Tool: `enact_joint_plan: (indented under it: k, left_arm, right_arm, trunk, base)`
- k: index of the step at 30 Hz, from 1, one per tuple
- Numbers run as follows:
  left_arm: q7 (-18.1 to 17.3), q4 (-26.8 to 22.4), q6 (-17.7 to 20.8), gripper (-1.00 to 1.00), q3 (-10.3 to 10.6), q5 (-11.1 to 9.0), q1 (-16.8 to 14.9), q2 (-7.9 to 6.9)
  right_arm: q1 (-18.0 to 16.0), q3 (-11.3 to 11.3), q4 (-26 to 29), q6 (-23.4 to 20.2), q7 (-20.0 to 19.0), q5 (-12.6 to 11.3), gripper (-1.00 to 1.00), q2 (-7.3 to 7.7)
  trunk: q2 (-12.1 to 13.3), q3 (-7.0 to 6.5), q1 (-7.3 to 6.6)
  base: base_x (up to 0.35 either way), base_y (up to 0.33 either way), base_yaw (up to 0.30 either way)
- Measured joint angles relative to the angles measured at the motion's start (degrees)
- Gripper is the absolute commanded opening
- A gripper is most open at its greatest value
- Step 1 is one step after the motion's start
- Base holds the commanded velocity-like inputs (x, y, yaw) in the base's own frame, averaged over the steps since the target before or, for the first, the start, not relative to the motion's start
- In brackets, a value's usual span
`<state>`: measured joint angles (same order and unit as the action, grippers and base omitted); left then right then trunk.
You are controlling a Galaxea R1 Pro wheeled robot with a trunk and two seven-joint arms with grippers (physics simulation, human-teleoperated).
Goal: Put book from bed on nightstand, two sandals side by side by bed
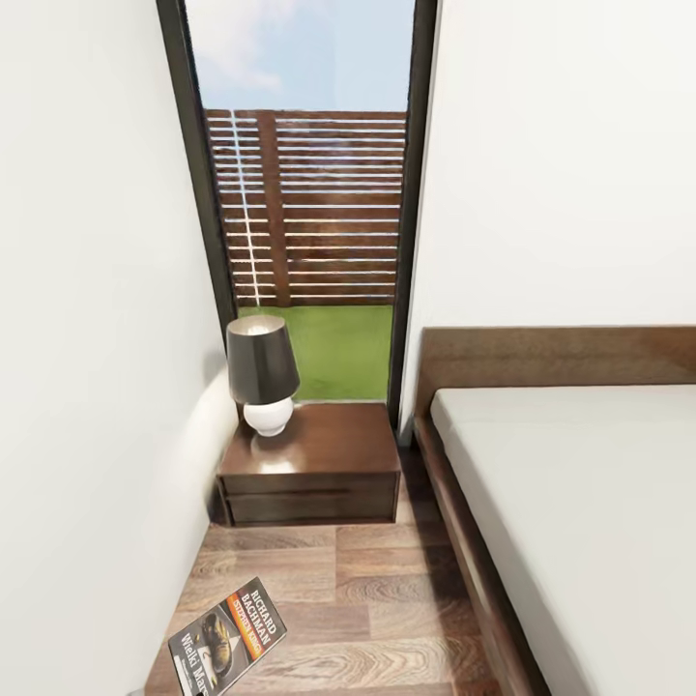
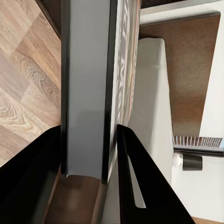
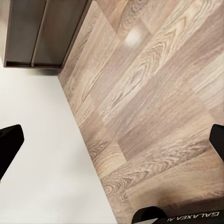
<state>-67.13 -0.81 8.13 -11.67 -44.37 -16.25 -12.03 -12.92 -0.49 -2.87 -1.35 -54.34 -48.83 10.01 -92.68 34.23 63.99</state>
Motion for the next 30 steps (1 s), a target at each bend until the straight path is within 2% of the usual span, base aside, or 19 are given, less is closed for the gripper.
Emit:
enact_joint_plan:
  k: [30]
  left_arm:
    - [0.07, 0.00, 0.00, -1.00, 0.00, 0.00, -0.01, 0.00]
  right_arm:
    - [0.00, 0.09, 0.00, 0.08, 0.00, 0.00, 1.00, 0.00]
  trunk:
    - [0.00, 0.00, 0.00]
  base:
    - [0.106, 0.000, 0.000]
